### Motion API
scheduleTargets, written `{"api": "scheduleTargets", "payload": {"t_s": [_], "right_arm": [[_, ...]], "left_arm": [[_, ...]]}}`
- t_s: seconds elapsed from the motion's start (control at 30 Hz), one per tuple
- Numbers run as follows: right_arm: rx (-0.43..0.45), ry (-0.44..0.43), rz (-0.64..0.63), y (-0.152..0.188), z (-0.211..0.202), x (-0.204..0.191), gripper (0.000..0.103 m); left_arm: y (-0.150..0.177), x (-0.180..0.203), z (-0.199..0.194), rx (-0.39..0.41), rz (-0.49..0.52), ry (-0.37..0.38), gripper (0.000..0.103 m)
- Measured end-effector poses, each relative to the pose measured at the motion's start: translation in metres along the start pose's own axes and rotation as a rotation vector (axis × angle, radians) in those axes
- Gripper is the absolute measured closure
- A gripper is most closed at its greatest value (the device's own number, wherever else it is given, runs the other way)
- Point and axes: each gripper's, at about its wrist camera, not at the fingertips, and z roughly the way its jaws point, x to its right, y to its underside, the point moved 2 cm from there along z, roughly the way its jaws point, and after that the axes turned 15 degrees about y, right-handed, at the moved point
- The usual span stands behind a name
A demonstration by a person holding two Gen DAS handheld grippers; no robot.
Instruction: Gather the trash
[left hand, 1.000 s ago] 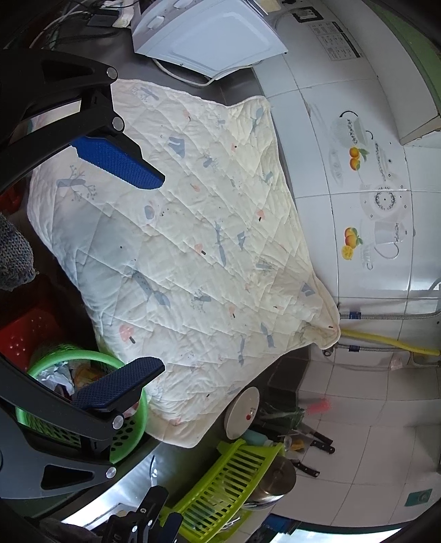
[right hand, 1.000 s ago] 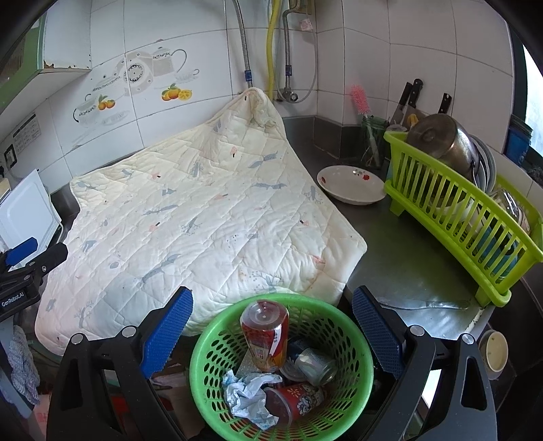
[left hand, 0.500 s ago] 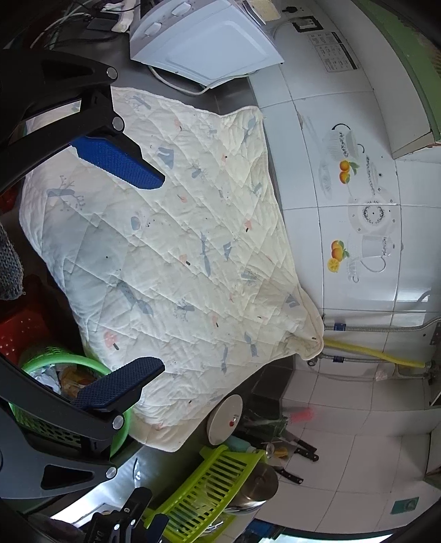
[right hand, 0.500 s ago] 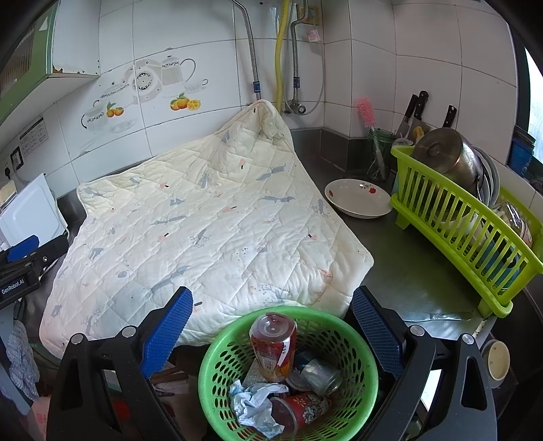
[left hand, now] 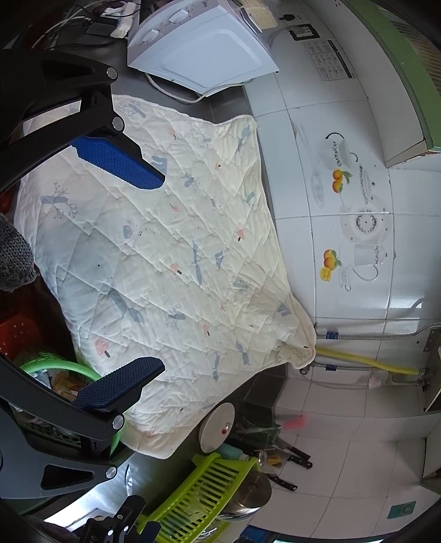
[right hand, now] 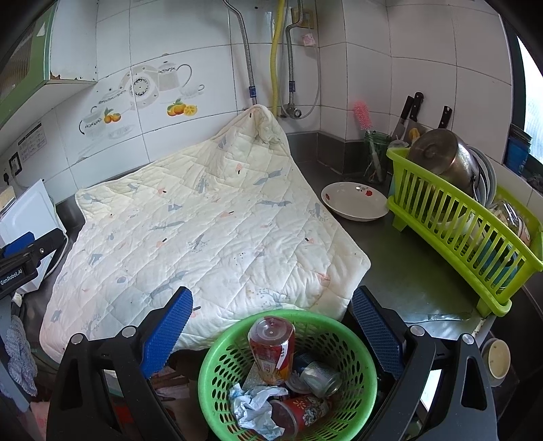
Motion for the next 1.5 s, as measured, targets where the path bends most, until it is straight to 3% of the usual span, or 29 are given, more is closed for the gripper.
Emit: {"api": "scheduleTargets", "payload": {"t_s": [1.5], "right_arm": [[-0.003,0.010,0.003,0.0008,0.0013,0.0007,0.011]], "left_arm": [[0.0040,-0.0056,0.0032,-0.011,-0.009,-0.005,0.005]]}}
